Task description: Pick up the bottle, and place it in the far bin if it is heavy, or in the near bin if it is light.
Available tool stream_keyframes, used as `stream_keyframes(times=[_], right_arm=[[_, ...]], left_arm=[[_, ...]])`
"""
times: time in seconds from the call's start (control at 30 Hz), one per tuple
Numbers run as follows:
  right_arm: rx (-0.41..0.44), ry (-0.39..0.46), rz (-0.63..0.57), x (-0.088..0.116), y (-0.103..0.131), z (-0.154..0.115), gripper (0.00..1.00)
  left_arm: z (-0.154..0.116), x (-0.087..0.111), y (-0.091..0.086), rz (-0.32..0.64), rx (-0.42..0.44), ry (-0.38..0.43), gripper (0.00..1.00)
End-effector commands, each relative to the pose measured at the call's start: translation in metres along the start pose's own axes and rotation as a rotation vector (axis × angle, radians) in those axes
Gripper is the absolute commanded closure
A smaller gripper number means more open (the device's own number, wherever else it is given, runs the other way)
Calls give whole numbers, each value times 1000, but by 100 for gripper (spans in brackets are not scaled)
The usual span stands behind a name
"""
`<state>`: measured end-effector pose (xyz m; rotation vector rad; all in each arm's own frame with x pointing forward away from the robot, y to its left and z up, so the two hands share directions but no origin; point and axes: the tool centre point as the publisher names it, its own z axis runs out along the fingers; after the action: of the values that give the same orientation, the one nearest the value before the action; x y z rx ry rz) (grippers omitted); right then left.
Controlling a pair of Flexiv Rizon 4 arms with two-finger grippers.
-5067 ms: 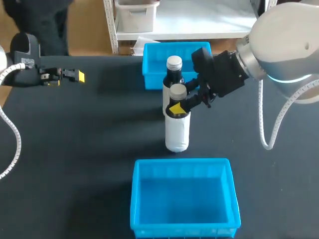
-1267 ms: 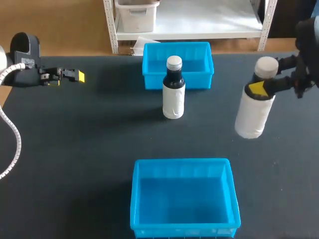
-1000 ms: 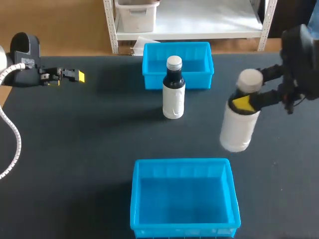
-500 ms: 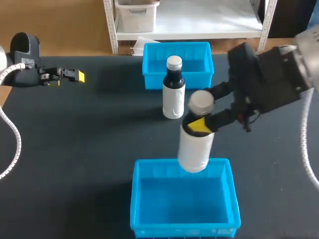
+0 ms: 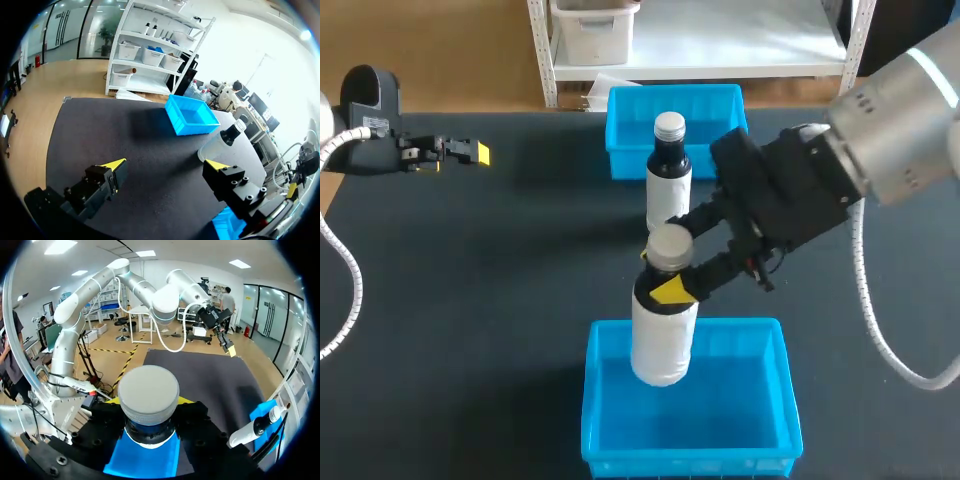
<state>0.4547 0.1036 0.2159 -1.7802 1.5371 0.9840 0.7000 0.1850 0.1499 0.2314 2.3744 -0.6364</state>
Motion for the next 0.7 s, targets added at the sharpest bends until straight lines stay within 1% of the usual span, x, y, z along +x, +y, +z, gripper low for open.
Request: stream_keyframes(times=[0.03,0.23,0.4,0.7], right_arm=[[-60,-3,-7,6,-8,13,100],[-75,4,-8,22,-10,22,100],[-121,21,-48,35,-12,30,100],[-182,17,-115,46,-14,44,100]], left_arm=[[0,0,0,0,0,0,0],[0,0,0,0,0,0,0],[0,0,0,0,0,0,0],[0,0,0,0,0,0,0]])
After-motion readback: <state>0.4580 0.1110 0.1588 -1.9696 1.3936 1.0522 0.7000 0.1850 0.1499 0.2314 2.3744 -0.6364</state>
